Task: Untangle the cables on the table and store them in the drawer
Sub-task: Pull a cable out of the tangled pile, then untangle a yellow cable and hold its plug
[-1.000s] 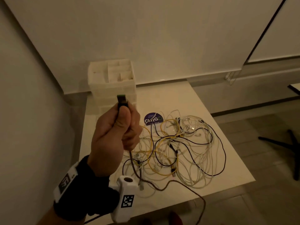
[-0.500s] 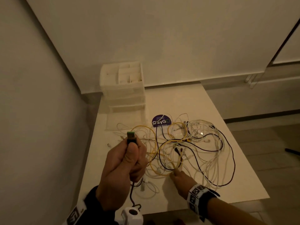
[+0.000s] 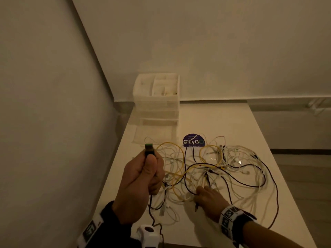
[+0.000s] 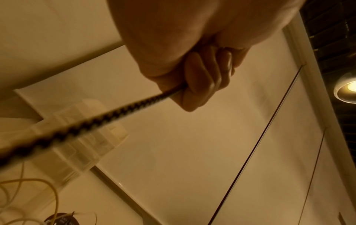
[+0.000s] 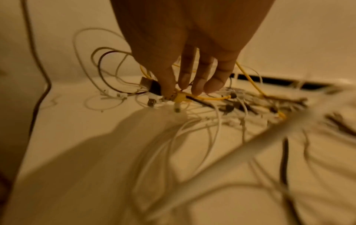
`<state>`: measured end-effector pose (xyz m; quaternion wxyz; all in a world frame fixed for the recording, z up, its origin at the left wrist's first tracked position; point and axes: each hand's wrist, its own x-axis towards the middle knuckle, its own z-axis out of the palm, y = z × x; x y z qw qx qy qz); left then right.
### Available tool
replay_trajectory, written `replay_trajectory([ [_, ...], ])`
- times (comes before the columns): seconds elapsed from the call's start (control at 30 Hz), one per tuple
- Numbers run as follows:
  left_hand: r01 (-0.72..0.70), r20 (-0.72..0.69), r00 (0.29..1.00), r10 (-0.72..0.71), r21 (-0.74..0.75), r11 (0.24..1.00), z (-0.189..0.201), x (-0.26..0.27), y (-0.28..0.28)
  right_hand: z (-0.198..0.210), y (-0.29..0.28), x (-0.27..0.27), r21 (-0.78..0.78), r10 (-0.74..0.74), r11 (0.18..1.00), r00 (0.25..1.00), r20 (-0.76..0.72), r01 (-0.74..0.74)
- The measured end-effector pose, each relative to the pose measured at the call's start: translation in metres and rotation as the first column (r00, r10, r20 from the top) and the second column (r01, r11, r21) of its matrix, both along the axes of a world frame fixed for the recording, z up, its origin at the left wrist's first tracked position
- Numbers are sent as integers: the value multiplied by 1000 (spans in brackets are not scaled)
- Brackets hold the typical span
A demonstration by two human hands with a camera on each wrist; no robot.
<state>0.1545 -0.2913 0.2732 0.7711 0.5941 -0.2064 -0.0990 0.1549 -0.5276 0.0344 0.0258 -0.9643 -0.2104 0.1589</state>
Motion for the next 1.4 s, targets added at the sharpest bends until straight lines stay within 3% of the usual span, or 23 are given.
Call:
replay_trajectory([
  [0.07, -10, 23, 1000, 10, 11, 1000, -1, 5, -5, 7, 1, 5, 192, -84, 977, 995, -55, 93],
  [0.1, -24, 41, 999, 23, 21, 1000, -2, 8, -7, 14, 1, 10, 345, -171, 919, 982, -86, 190],
  [0.17, -56, 61, 997, 53, 46, 997, -3, 14, -11, 32, 0, 24, 607, -368, 679, 907, -205, 413],
  [0.27, -90, 75, 994, 85, 70, 993, -7, 24, -16, 73, -5, 47, 773, -493, 312, 789, -366, 553],
  [0.37, -102, 81, 992, 95, 87, 991, -9, 35, -22, 122, -11, 63, 851, -476, -42, 739, -477, 523],
  [0.43, -111, 93, 991, 100, 116, 987, -10, 43, -26, 154, -15, 72, 894, -488, -146, 755, -437, 423],
  [0.5, -142, 141, 983, 117, 185, 972, -11, 50, -30, 183, -17, 80, 928, -499, -193, 783, -372, 318],
  [0.67, -213, 214, 964, 156, 279, 936, -6, 70, -46, 249, -8, 92, 960, -417, -253, 881, -222, 122],
  [0.73, -241, 230, 957, 178, 282, 929, -1, 81, -53, 260, 3, 88, 971, -396, -223, 901, -175, 91],
  [0.83, -252, 252, 950, 185, 267, 930, 7, 95, -63, 252, 26, 78, 995, -439, -54, 893, -97, 82],
  [0.87, -250, 253, 950, 184, 259, 933, 9, 97, -67, 247, 33, 75, 994, -449, -41, 887, -105, 97],
  [1.0, -241, 195, 960, 199, 223, 945, 9, 100, -81, 242, 45, 70, 988, -507, -110, 849, -150, 109],
  [1.07, -265, 204, 953, 223, 209, 941, 7, 101, -84, 245, 46, 70, 989, -537, -107, 831, -144, 102],
  [1.17, -328, 272, 924, 268, 204, 922, 4, 105, -85, 235, 42, 73, 993, -563, -21, 819, -105, 113],
  [1.3, -405, 317, 882, 347, 137, 904, 12, 120, -77, 203, 35, 66, 984, -398, 104, 913, -92, 145],
  [1.4, -438, 330, 855, 399, 50, 898, 31, 125, -68, 171, 28, 64, 961, -342, 209, 934, -102, 181],
])
